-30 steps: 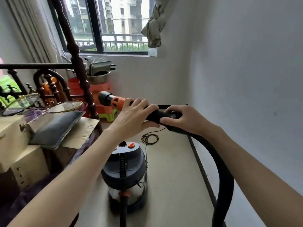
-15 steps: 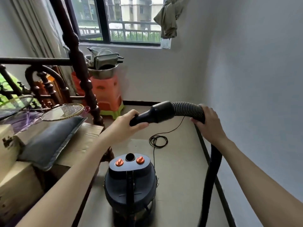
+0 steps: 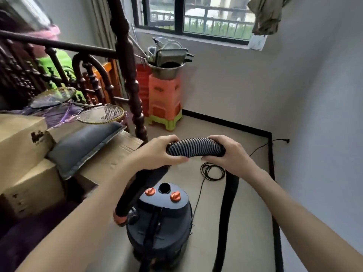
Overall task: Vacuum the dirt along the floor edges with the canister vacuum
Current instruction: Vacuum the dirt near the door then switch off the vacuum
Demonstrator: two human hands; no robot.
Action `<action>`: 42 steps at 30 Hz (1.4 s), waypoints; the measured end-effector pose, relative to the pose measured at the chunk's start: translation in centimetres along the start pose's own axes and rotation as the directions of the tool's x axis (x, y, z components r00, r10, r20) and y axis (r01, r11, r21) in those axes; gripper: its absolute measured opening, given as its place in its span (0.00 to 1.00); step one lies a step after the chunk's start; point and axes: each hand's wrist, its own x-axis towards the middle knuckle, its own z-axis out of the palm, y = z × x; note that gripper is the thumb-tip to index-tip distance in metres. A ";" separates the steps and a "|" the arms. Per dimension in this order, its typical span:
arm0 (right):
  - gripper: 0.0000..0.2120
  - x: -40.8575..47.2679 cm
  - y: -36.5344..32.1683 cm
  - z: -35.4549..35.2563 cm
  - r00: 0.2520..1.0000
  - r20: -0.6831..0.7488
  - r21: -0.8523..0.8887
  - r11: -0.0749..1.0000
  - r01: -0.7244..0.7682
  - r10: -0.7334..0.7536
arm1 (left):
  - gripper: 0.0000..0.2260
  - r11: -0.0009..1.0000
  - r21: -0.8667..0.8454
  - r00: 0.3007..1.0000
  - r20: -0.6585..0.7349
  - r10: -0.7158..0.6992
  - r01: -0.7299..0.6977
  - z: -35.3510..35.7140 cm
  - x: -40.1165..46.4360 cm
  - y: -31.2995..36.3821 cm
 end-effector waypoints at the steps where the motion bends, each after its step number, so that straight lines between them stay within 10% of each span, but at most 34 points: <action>1: 0.25 -0.1 1.4 0.2 0.997 0.044 0.057 0.996 -0.065 0.063 | 0.12 0.997 -0.064 0.999 -0.020 -0.038 0.036 -0.2 -0.6 -0.9; 12: 0.09 -0.9 3.4 11.8 0.916 0.332 0.393 0.850 -0.350 0.224 | 0.14 0.875 -0.255 0.891 -0.093 -0.445 0.411 1.1 -7.7 -7.9; 20: 0.15 -2.3 6.4 18.6 0.740 0.590 0.250 0.799 -0.547 0.322 | 0.16 0.794 -0.250 0.818 -0.014 -0.576 0.555 7.7 -11.9 -15.5; 30: 0.16 2.4 13.1 29.8 0.712 0.496 -0.109 0.849 -0.517 0.498 | 0.15 0.727 -0.290 0.769 0.052 -0.637 0.622 14.3 -10.8 -23.5; 35: 0.29 4.4 15.1 34.5 0.496 0.468 -0.213 0.638 -0.740 0.731 | 0.17 0.716 -0.267 0.753 0.067 -0.654 0.645 15.7 -9.9 -25.9; 42: 0.12 4.9 15.5 36.5 0.491 0.463 -0.336 0.658 -0.673 0.738 | 0.17 0.705 -0.258 0.743 0.095 -0.662 0.661 16.5 -9.5 -27.8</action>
